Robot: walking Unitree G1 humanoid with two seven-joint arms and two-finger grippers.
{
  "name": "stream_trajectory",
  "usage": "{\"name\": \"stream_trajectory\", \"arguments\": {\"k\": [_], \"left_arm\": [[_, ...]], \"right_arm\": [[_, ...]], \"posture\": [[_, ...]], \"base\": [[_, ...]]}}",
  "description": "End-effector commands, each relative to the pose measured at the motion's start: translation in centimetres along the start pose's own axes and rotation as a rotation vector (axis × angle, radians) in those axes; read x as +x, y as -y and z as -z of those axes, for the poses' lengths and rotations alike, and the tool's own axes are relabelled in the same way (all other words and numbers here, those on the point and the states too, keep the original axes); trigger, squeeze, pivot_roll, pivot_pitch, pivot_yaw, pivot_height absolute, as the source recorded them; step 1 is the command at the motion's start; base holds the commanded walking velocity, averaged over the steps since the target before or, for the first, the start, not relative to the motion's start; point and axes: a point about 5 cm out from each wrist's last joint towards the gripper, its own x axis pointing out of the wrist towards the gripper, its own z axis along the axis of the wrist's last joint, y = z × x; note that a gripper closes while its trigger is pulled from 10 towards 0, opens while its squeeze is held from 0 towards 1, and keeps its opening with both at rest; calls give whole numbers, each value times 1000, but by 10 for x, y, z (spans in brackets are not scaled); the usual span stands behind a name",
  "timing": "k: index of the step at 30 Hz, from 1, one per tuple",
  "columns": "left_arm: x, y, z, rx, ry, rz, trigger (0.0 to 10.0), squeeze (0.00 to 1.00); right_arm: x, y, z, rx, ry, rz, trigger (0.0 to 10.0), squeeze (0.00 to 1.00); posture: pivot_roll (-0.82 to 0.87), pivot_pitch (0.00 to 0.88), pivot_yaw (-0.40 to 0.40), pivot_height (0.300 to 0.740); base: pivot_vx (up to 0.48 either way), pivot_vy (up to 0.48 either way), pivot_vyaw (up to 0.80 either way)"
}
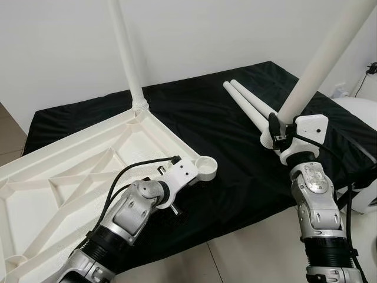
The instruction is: Building children table
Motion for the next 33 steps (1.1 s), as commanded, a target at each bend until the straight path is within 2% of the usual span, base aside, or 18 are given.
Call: {"name": "stream_trajectory", "arguments": {"k": [1,9,10,14,17,23,26,28,33], "left_arm": [[1,1,3,29,-24,-14,0,0],[-3,2,7,82,-17,16,0,0],[-6,4,7,83,-11,44,10000,0],[-10,4,7,98,9,72,10000,0],[-20,6,7,160,46,125,10000,0],[-22,8,5,177,66,144,10000,0],[-23,9,2,196,82,154,10000,0],[-23,9,1,200,85,154,10000,0],[-19,13,-4,203,110,150,10000,0]], "right_arm": [[-2,0,-2,-1,6,4,10000,0],[-2,1,-1,24,-5,4,10000,0],[-2,0,-1,38,-11,-17,10000,0],[-3,-5,0,71,-21,-89,10000,0],[-3,-14,3,114,-43,-262,10000,0],[0,-16,3,114,-41,-328,10000,0],[5,-25,4,145,-54,-467,10000,0],[6,-28,4,154,-57,-500,10000,0],[6,-51,0,207,-60,-731,10000,0]], "posture": [[-145,43,100,740],[-143,51,106,740],[-143,51,106,740],[-136,54,99,740],[-129,54,90,740],[-118,54,78,740],[-111,56,67,740],[-111,56,67,740],[-106,57,54,740]], "base": [[0,0,0],[0,0,0],[0,0,0],[0,0,0],[0,0,0],[0,0,0],[0,0,0],[0,0,0],[0,0,0]]}}
